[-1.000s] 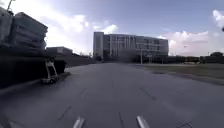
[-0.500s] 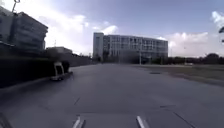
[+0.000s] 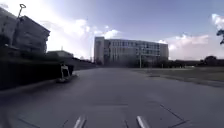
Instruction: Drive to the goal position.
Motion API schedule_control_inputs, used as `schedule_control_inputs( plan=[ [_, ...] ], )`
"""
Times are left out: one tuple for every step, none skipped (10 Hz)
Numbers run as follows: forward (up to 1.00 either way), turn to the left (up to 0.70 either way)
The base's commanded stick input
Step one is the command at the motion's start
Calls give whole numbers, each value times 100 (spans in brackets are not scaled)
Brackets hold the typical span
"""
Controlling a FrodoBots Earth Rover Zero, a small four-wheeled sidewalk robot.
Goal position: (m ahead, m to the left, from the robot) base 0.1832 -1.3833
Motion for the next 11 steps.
schedule_control_inputs(
  plan=[
    [100, 0],
    [100, 0],
    [100, 0],
    [100, 0],
    [100, 0],
    [100, 0],
    [100, 0],
    [100, 0],
    [100, 0],
    [75, 0],
    [4, 0]
  ],
)
